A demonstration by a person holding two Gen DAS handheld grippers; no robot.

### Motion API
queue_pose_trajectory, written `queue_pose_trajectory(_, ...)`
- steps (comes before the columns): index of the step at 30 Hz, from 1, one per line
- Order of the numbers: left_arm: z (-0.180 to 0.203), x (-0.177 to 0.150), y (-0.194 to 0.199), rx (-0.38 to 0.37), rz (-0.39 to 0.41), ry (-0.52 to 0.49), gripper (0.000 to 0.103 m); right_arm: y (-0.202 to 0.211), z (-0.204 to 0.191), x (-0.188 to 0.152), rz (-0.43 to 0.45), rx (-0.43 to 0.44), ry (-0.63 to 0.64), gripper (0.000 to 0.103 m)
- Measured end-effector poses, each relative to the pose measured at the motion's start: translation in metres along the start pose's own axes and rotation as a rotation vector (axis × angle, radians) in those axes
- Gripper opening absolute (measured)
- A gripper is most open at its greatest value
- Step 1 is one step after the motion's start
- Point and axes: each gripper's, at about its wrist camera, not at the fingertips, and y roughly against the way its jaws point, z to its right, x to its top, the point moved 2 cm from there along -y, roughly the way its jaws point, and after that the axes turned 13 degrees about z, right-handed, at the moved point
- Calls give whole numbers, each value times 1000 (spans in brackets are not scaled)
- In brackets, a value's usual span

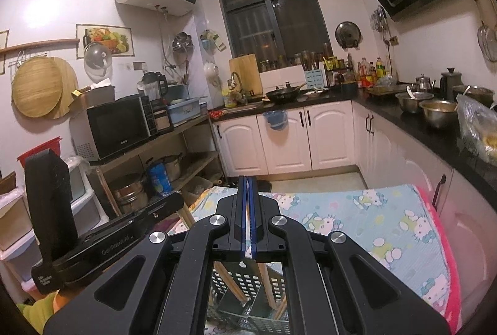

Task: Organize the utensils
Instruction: 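Lift both held chopsticks upright and carry them above the green caddy, then lower the chopsticks into the caddy slots and open both tools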

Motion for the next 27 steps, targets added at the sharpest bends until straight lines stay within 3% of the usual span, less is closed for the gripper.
queue_pose_trajectory(27, -24, -56, -8, 8, -87, 60, 1, -13, 24, -67, -89, -88, -23, 2)
